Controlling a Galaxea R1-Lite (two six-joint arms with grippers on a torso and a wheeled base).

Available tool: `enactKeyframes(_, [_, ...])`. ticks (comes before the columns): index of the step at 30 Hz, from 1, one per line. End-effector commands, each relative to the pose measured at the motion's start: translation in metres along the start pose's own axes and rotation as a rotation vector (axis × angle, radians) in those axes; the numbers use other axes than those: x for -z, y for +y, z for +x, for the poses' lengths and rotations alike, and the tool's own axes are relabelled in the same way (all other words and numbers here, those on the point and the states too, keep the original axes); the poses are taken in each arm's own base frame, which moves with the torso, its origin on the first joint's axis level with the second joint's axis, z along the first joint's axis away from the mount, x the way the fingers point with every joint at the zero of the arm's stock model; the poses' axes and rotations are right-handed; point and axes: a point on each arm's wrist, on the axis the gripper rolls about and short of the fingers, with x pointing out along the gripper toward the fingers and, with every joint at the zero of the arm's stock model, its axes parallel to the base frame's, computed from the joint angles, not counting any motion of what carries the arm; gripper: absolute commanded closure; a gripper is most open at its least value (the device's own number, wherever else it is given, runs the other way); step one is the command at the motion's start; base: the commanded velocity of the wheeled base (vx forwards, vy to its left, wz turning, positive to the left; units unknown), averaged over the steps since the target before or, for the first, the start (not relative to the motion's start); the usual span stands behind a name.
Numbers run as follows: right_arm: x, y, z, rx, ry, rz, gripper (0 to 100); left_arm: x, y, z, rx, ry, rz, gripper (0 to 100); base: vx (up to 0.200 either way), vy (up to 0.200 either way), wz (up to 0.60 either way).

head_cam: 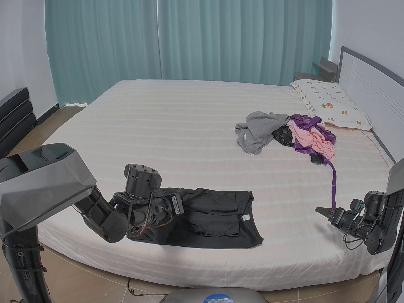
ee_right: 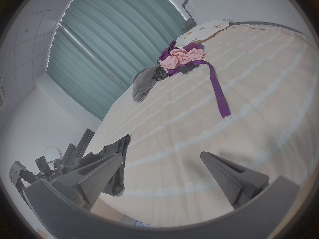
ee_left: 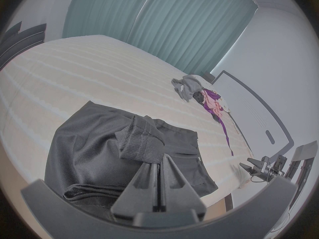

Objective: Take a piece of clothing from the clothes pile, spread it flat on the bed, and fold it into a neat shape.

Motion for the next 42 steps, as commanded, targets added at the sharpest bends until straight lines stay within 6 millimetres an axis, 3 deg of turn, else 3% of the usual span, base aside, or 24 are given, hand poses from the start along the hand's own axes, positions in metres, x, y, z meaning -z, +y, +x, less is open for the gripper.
enactKeyframes(1, [-0.002, 0.001, 0.0, -0.007, -0.013, -0.006, 0, 0.002, -0.011, 0.001, 0.026, 0.002, 0.015, 100, 0.0, -0.2, 0.0])
enactKeyframes(15, [-0.001, 0.001, 0.0, -0.007, -0.01, -0.006, 0, 0.0, -0.038, 0.012, 0.06, 0.025, 0.045, 100, 0.0, -0.2, 0.0])
enactKeyframes(28, [0.0, 0.001, -0.001, -0.005, -0.007, -0.004, 0, 0.017, -0.048, 0.043, -0.008, 0.051, 0.073, 100, 0.0, 0.0, 0.0])
enactKeyframes(29, [0.0, 0.001, -0.001, -0.005, -0.007, -0.004, 0, 0.017, -0.047, 0.046, -0.017, 0.04, 0.073, 0, 0.0, 0.0, 0.0])
enactKeyframes(37, [0.0, 0.001, -0.001, -0.005, -0.003, -0.004, 0, 0.016, -0.053, 0.047, -0.024, 0.014, 0.025, 0, 0.0, 0.0, 0.0])
enactKeyframes(40, [0.001, 0.001, -0.001, -0.006, -0.002, -0.004, 0, 0.01, -0.057, 0.04, -0.013, -0.002, -0.013, 0, 0.0, 0.0, 0.0])
enactKeyframes(42, [0.002, 0.001, -0.002, -0.003, 0.002, -0.002, 0, 0.003, -0.06, 0.026, 0.002, -0.012, -0.088, 0, 0.0, 0.0, 0.0])
